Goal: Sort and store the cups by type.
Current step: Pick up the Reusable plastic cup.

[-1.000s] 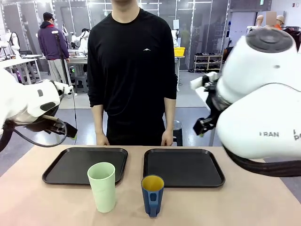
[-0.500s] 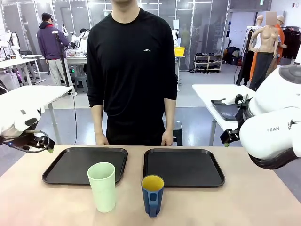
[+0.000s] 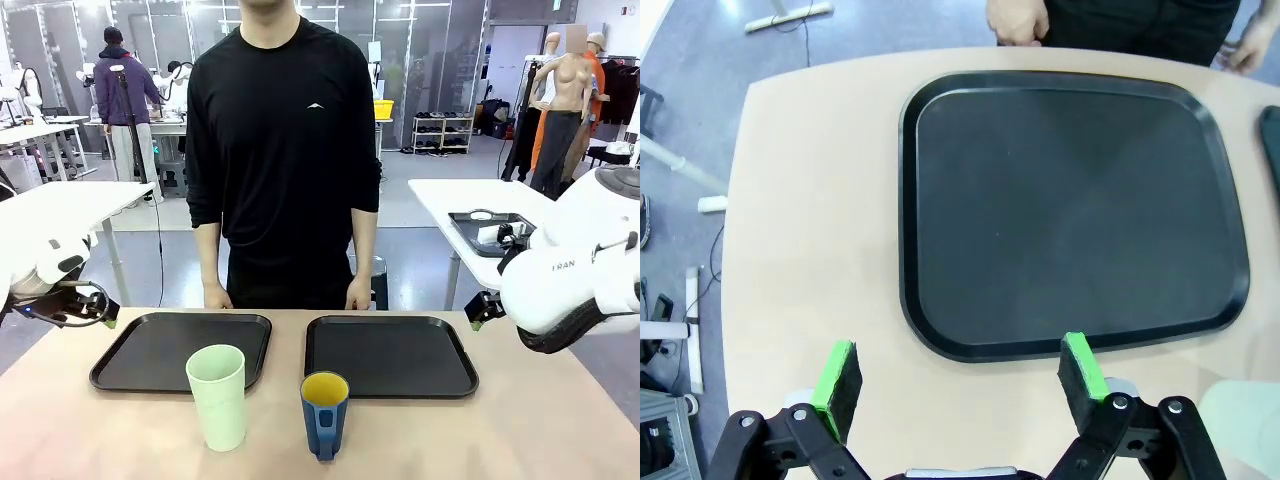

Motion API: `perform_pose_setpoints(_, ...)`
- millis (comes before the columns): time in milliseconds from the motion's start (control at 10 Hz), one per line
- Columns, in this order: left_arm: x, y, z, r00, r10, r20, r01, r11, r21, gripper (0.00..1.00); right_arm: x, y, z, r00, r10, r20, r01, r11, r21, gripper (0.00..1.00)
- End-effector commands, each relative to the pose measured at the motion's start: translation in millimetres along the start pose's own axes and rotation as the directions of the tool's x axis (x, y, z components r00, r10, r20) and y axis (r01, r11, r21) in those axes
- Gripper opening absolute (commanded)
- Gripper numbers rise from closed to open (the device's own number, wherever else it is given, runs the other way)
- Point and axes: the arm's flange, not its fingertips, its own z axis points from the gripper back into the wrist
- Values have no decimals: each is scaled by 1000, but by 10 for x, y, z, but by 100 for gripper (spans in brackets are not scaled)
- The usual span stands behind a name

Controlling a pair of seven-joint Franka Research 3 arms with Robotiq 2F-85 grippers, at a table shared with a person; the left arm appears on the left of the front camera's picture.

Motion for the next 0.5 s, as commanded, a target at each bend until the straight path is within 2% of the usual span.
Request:
perform_pose_setpoints(0,83,-11,-19,1000,-5,-7,5,1000,-2,100,42,-70,29,1000,11,-5,-11,1000,-3,100)
perform_pose_setpoints(400,25,-1,11,1000,0,5,0,1000,0,100,0,0,0,1000,0,0,0,1000,0,100)
